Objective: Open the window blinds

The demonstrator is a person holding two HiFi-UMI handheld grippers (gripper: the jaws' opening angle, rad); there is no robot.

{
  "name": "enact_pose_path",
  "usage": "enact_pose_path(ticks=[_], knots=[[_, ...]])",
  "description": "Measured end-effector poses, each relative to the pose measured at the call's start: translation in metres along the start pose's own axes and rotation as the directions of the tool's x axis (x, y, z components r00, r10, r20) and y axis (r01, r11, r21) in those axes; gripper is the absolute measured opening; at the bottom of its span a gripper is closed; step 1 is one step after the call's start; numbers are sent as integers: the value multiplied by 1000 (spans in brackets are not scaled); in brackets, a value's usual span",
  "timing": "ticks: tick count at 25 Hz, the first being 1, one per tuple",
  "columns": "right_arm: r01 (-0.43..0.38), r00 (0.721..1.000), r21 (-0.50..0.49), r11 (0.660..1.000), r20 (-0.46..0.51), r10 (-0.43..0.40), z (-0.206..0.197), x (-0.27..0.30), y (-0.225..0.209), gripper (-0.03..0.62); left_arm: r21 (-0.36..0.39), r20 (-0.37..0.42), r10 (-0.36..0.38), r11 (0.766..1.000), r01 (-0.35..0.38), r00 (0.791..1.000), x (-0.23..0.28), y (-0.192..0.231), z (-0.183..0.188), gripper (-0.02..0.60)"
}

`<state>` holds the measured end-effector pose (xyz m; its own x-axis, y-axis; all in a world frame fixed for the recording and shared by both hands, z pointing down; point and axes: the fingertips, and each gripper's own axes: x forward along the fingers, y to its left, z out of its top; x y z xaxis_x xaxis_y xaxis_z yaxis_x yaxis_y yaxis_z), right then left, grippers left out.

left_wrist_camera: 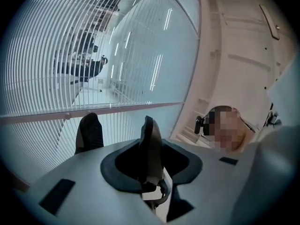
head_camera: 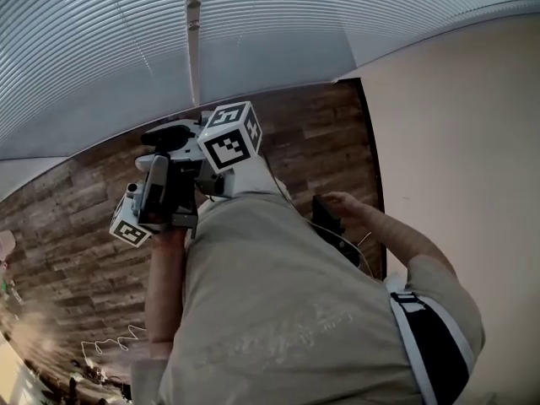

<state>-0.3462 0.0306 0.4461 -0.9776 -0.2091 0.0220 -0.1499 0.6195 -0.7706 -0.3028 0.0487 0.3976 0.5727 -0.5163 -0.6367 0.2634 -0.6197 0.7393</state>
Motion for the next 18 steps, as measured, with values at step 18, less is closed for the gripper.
enact_pose_path(ticks=[18], knots=[[-10,998,58,998,62,6,-4,-8,-6,227,-61,-63,29,998,-33,998,1,9,-10,129]])
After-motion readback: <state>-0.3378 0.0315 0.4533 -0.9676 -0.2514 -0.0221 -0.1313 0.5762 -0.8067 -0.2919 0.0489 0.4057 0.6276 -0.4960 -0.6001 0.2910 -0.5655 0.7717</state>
